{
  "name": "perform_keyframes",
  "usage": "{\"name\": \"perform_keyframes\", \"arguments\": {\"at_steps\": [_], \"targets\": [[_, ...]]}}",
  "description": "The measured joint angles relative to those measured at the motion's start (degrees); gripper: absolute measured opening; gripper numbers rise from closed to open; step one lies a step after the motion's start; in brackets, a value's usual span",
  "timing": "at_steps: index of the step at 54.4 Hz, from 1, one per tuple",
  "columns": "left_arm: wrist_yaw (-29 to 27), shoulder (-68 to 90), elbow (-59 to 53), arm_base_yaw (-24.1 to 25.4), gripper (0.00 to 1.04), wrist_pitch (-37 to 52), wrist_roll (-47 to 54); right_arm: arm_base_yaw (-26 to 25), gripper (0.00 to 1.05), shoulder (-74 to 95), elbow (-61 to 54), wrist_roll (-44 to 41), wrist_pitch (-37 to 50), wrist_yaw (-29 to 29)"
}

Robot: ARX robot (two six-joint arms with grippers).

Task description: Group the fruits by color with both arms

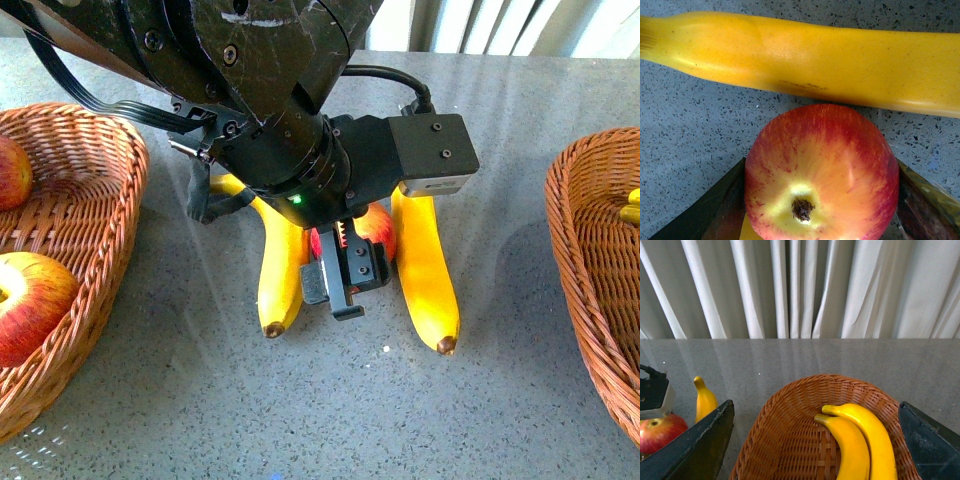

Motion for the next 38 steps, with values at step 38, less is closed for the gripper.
{"name": "perform_keyframes", "arguments": {"at_steps": [38], "targets": [[6.58,-19.41,-11.76,15.43,0.7,2.25,2.56,0.0,0.96,-0.02,0.0,0.0,0.0,0.0]]}}
